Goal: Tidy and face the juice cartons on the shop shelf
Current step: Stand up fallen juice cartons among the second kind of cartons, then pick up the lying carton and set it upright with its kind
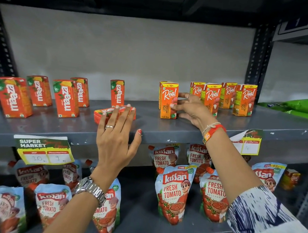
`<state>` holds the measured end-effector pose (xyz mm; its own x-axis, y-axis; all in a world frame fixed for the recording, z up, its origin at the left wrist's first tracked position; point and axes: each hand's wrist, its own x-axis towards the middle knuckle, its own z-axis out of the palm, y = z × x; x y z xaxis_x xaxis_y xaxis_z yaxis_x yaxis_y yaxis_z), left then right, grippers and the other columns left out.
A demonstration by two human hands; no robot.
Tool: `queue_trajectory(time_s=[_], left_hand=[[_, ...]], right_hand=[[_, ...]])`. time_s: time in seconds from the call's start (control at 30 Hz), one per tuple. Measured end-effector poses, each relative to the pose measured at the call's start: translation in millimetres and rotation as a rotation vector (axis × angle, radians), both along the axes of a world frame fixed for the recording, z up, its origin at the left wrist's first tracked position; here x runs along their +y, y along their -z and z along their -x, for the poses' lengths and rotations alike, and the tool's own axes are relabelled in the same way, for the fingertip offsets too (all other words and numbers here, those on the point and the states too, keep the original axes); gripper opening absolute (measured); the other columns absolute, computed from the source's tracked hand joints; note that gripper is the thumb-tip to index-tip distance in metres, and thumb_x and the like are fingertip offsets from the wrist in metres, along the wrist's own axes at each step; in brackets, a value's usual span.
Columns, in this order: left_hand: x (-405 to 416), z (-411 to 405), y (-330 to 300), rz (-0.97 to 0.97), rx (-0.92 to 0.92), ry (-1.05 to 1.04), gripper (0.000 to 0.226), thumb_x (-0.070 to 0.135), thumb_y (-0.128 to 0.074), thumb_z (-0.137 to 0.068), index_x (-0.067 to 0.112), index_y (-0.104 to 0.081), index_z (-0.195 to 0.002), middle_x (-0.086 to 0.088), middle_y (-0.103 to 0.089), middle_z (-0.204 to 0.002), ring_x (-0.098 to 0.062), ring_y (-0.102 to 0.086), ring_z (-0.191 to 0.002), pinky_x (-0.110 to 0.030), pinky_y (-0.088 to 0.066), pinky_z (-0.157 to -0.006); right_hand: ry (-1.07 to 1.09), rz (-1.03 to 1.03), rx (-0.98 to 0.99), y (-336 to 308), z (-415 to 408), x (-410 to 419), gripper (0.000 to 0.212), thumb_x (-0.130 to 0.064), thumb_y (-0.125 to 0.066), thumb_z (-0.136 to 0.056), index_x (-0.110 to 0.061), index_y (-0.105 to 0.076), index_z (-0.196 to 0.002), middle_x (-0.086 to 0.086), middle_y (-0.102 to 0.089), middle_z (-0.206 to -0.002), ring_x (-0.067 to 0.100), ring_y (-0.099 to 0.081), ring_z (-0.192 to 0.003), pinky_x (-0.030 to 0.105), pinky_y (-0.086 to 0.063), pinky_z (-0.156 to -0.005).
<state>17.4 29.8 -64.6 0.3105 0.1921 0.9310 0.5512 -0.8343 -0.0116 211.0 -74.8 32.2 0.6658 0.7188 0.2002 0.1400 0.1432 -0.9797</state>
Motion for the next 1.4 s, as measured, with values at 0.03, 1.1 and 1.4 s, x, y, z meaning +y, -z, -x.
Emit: queue_trajectory(time_s=[0.03, 1.1, 1.4], left_hand=[[0, 0, 0, 0.001, 0.000, -0.002, 0.055, 0.045, -0.033, -0.093, 0.015, -0.045, -0.138, -0.003, -0.047, -0.142, -0.018, -0.033, -0.138, -0.039, -0.013, -0.117], [89, 123, -8, 0.117, -0.076, -0.154, 0.059, 0.044, -0.028, -0.092, 0.011, -0.041, -0.139, -0.005, -0.045, -0.144, -0.021, -0.036, -0.137, -0.044, -0.013, -0.117], [95, 131, -6, 0.113, -0.053, 0.002, 0.059, 0.043, -0.030, -0.092, 0.011, -0.040, -0.140, -0.004, -0.041, -0.147, -0.019, -0.032, -0.139, -0.045, -0.018, -0.116]], right_hand=[[0.003, 0.002, 0.001, 0, 0, 0, 0.054, 0.010, -0.064, -0.080, -0.006, -0.046, -0.129, 0.009, -0.065, -0.105, 0.026, -0.062, -0.107, 0.044, -0.052, -0.093], [0.208, 0.620, -0.852, 9, 149, 62, 0.089, -0.074, -0.049, -0.074, -0.005, -0.037, -0.130, 0.015, -0.052, -0.134, 0.034, -0.045, -0.126, 0.037, -0.039, -0.096], [0.144, 0.584, -0.853, 9, 154, 69, 0.095, -0.067, -0.069, -0.062, -0.027, -0.035, -0.141, 0.008, -0.035, -0.147, 0.029, -0.029, -0.139, 0.043, -0.030, -0.110]])
